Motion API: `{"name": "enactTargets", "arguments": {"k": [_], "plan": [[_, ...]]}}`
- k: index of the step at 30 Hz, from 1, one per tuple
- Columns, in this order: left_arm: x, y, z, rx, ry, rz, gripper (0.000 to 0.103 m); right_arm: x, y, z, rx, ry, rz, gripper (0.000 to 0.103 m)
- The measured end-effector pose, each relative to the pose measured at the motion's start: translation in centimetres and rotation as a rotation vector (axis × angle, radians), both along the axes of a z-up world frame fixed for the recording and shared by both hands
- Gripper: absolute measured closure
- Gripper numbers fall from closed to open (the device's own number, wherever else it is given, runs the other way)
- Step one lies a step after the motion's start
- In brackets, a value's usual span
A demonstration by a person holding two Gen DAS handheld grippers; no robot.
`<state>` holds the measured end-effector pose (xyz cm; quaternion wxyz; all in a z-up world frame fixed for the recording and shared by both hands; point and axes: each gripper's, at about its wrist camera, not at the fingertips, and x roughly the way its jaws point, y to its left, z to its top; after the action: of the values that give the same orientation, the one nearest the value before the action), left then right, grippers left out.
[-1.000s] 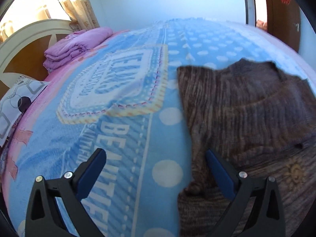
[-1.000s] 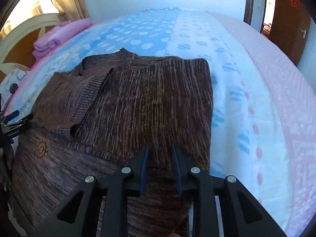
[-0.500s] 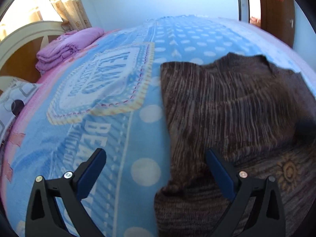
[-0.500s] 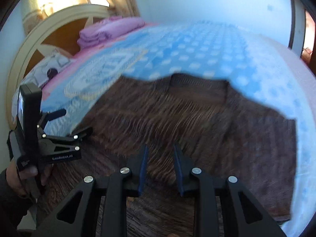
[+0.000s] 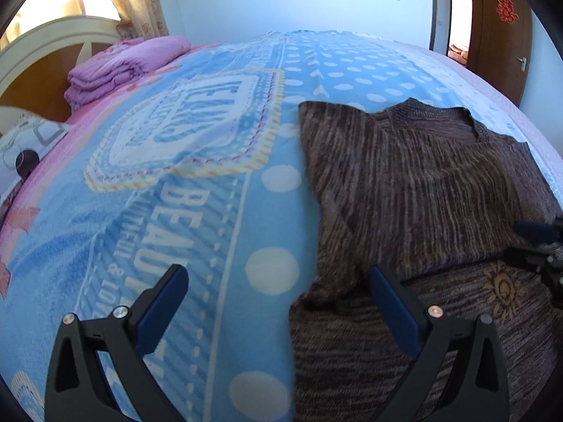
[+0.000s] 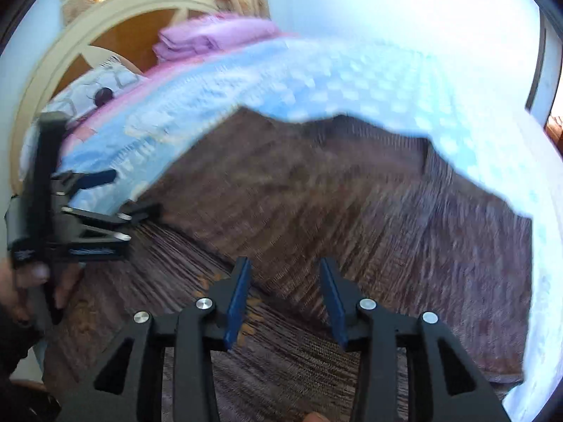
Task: Fold small clothes
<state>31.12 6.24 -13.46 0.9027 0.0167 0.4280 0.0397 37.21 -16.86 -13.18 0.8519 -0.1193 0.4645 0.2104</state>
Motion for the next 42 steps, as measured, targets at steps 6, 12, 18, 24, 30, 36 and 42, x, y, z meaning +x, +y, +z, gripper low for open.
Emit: {"name": "enactTargets", "arguments": {"k": [6, 12, 18, 24, 30, 36, 42], "plan": [[0.2, 1.9, -0.2, -0.054, 0.008, 0.093, 0.000, -3.3, -2.5, 1.7, 0.064, -0.043, 0.009, 0.060], [-1.3, 1.1, 0.4, 0.004, -0.038, 0.084, 0.000, -7.0, -4.9, 3.1, 0.054, -0.062, -0.031, 0.059], [-0.7, 3.4, -0.5, -0.047, 0.023, 0.178, 0.000, -9.1, -7.1, 2.8, 0.062, -0.052, -0.071, 0.056], [-2.0, 2.3, 0.2, -0.014, -0.015, 0.142, 0.000, -11.5, -8.3, 3.3, 0.087, -0.066, -0.087, 0.055], [-4.0, 1.8, 0.8, -0.025, -0.028, 0.114, 0.000, -12.9, -8.2, 3.1, 0.089, -0.054, -0.077, 0.052], [-5.4, 1.3, 1.4, -0.026, -0.042, 0.079, 0.000, -13.9, -8.3, 2.7, 0.078, -0.056, -0.085, 0.052], [-7.1, 0.9, 1.9, -0.036, -0.049, 0.047, 0.000, -14.9, -9.0, 2.5, 0.085, -0.053, -0.115, 0.051]]}}
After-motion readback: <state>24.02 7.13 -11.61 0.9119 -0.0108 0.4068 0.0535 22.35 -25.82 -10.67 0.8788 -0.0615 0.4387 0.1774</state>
